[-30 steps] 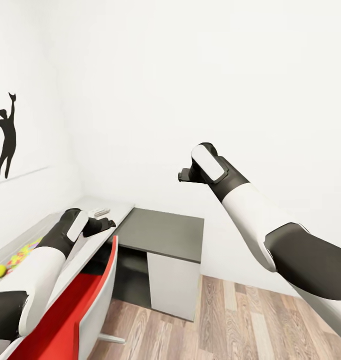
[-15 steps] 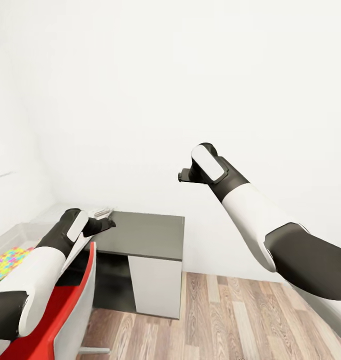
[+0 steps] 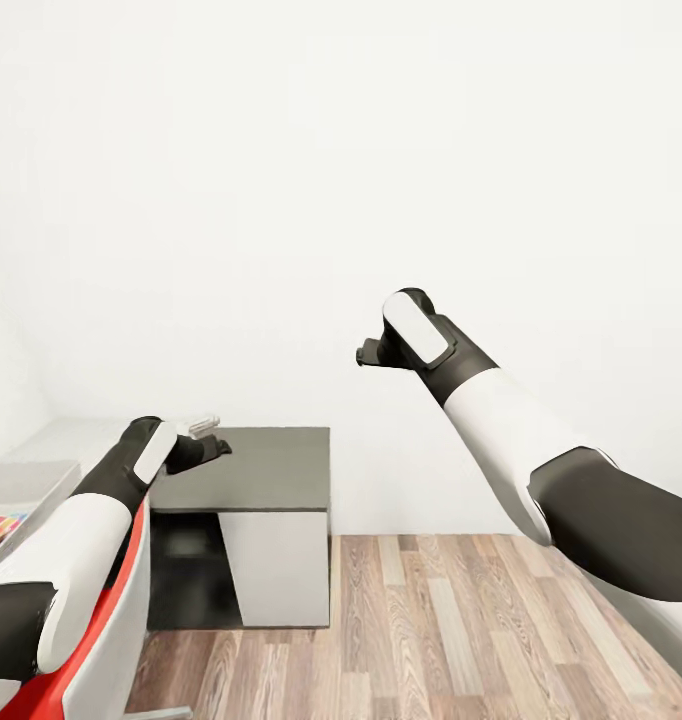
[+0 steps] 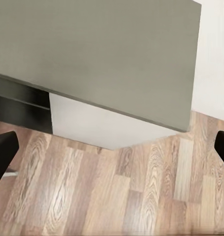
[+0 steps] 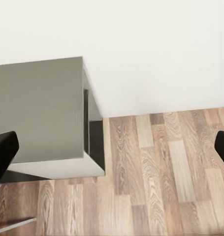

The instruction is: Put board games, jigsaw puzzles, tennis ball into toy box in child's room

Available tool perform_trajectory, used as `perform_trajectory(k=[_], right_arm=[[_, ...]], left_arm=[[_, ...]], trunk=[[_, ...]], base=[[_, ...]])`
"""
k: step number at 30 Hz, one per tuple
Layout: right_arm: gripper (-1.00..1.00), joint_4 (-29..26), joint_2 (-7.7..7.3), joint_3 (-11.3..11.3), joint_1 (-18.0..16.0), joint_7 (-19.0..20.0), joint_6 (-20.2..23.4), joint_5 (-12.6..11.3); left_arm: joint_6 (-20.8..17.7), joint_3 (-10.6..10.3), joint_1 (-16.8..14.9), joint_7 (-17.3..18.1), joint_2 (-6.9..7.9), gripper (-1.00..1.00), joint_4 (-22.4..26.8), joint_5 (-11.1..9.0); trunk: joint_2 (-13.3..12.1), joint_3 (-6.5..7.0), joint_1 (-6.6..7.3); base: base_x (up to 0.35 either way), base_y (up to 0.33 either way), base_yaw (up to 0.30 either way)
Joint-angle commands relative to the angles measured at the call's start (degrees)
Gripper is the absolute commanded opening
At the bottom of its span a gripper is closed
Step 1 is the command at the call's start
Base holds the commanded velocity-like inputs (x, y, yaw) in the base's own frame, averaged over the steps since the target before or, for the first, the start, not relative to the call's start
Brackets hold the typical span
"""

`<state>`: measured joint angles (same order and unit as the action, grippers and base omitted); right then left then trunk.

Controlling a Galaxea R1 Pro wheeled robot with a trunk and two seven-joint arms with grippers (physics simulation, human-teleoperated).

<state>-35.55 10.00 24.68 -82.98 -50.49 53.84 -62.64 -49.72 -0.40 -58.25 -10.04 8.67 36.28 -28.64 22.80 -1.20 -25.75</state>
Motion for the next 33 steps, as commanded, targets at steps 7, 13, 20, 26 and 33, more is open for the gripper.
perform_trajectory(k=[7,13,20,26,33], right_arm=[[1.00,0.04,0.00,0.19,-0.08,-0.50,0.07,-0.56],[1.00,0.04,0.00,0.19,-0.08,-0.56,0.04,-0.56],[1.00,0.04,0.00,0.19,0.24,-0.56,0.04,-0.56],[1.00,0.14,0.00,0.19,0.37,-0.51,0.04,-0.56],[1.00,1.70,0.00,0.22,0.34,-0.49,-0.04,-0.56]], left_arm=[[-0.21,-0.09,-0.02,-0.51,0.03,1.00,0.11,-0.62],[-0.21,-0.12,-0.02,-0.51,0.03,1.00,0.11,-0.62],[-0.21,-0.12,0.04,-0.51,0.03,1.00,0.11,-0.62],[-0.21,-0.19,0.06,-0.51,0.03,1.00,0.11,-0.62],[-0.12,-0.41,0.45,-0.59,-0.05,1.00,-0.02,-0.24]], trunk=[[0.12,-0.13,-0.03],[0.12,-0.13,-0.03],[0.12,-0.13,-0.03],[0.12,-0.13,-0.03],[0.12,-0.18,-0.03]], base=[[-0.071,0.019,-0.283],[-0.187,0.016,-0.120],[-0.203,0.001,-0.008],[-0.205,0.000,0.051],[-0.168,0.000,0.205]])
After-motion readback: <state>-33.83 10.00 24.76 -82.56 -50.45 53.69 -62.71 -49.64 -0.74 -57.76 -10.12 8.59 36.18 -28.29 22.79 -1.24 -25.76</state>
